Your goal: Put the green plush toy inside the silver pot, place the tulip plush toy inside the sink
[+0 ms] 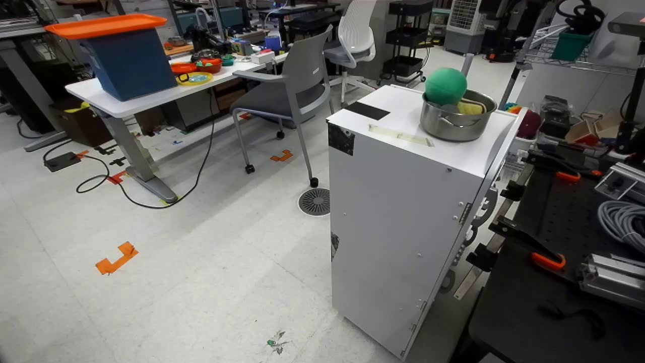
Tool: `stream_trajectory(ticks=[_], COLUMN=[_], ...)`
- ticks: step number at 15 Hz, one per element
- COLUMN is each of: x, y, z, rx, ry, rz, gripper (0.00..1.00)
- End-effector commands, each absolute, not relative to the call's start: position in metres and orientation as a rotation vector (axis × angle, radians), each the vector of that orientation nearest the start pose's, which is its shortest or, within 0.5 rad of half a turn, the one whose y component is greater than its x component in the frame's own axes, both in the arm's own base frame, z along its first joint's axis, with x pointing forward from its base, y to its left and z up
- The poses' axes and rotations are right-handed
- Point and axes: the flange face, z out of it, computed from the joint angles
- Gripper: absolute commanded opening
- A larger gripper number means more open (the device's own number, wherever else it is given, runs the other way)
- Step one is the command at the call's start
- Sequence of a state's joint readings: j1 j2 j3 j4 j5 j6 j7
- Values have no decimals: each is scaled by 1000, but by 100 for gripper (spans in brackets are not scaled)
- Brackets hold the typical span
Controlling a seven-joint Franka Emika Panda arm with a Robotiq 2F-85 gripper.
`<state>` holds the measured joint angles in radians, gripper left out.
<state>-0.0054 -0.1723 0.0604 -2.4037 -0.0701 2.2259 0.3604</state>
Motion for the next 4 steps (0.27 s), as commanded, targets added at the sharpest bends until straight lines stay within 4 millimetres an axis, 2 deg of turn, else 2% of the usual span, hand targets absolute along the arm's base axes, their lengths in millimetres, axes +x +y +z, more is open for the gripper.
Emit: stream_trajectory(ticks=[1, 4], x=[471, 468], y=[21, 23], z=[383, 381], rx=[-3169, -3173], ry=[409, 415], rz=[-12, -7], gripper=[100, 100])
